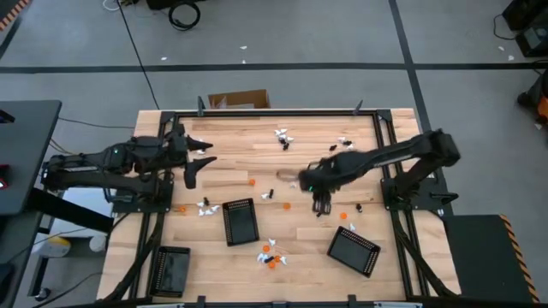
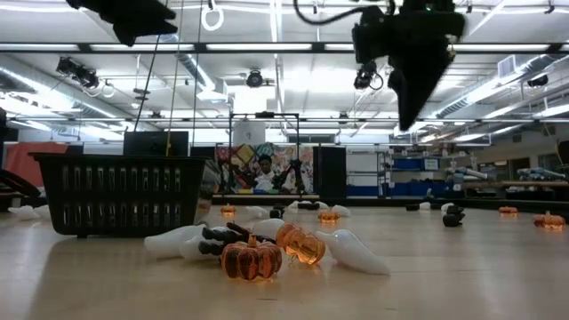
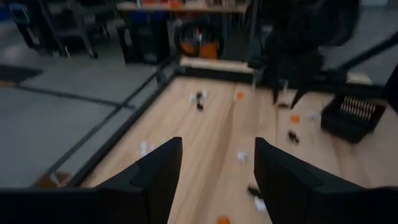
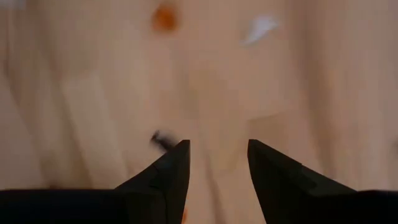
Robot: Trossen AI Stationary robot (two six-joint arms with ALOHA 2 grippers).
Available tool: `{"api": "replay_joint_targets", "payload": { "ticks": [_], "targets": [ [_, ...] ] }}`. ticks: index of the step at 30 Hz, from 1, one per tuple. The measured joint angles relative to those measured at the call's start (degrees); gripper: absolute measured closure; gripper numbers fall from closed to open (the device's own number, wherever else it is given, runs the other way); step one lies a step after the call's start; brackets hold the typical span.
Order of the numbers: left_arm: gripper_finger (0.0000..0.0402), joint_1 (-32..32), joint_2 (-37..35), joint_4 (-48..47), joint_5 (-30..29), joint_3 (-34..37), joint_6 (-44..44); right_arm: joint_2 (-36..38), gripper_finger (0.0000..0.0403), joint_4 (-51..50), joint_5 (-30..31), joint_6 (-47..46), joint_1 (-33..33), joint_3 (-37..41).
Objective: Sort Halloween decoration
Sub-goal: Put the black skeleton toy into the right black basket
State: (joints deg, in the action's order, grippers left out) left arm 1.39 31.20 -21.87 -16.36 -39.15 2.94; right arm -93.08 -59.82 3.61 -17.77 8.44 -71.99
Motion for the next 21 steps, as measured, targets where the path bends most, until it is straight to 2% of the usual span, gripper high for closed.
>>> {"api": "replay_joint_targets", "payload": {
  "ticks": [3, 7, 15, 21],
  "targets": [
    [0.0193, 0.0, 0.3, -0.7, 0.0, 0.4, 1.2, -4.5, 0.0236, -1.4, -2.7, 4.6, 3.4, 0.0],
    [0.0193, 0.0, 0.3, -0.5, -0.1, 0.5, -0.2, -8.4, 0.0238, -1.4, -2.5, 6.2, 5.9, 0.0],
    [0.0193, 0.1, 0.3, 1.1, -0.7, 0.5, -2.6, -13.9, 0.0256, 0.1, -0.5, 7.3, 6.8, 0.0],
    [0.0193, 0.1, 0.3, 0.9, -0.8, 0.5, -2.6, -14.6, 0.0275, 1.2, -1.1, 7.5, 6.8, 0.0]
  ]
}}
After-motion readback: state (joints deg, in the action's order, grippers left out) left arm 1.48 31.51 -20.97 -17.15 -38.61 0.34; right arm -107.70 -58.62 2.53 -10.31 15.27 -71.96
